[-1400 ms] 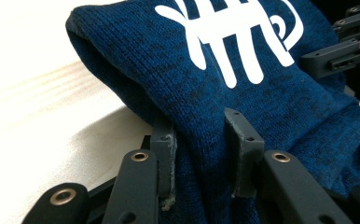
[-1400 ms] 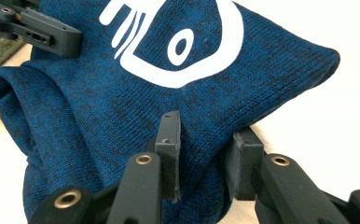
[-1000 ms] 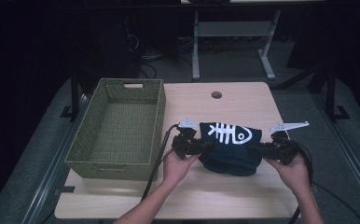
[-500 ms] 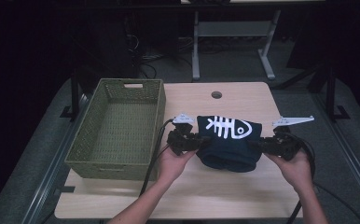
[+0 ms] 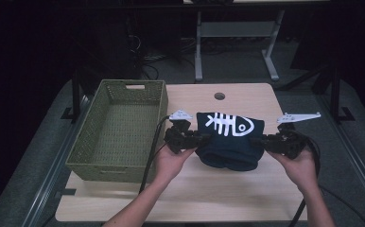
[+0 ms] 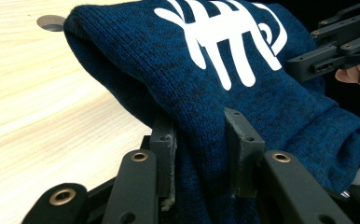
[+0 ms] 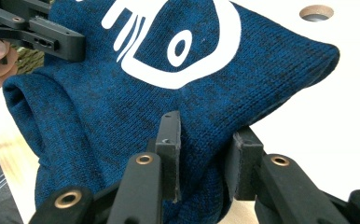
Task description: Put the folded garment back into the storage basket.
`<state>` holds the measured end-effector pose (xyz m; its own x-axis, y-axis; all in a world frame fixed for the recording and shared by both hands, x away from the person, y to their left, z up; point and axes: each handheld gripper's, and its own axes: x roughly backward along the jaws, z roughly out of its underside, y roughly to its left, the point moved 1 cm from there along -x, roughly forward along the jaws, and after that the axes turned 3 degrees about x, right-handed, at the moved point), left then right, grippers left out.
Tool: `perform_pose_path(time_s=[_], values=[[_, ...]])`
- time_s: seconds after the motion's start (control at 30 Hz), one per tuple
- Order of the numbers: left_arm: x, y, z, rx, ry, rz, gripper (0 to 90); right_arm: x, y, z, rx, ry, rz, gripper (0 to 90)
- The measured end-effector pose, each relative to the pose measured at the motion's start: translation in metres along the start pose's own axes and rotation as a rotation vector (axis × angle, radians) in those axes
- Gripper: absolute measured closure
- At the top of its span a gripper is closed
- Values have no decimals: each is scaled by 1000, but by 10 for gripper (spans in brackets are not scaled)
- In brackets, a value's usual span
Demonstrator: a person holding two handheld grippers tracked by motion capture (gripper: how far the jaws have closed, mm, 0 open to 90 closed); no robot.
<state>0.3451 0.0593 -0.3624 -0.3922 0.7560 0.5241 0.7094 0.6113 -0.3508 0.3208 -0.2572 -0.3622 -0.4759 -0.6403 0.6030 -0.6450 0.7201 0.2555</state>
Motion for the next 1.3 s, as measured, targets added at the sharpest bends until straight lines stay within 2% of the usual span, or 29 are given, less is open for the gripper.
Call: perform_pose_path(time_s=[0.37,0.67,1.17,1.3], values=[[16,4,-5,3,-22,-5,677,1,12,-16,33,-5,-6,696],[25,8,-8,2,-23,-8,678,0,17,-24,42,-16,-21,697],[48,14,-15,0,-39,-15,678,-4,27,-39,49,-34,-69,697],[52,17,-15,12,-46,-16,678,-7,30,-44,54,-32,-77,697]])
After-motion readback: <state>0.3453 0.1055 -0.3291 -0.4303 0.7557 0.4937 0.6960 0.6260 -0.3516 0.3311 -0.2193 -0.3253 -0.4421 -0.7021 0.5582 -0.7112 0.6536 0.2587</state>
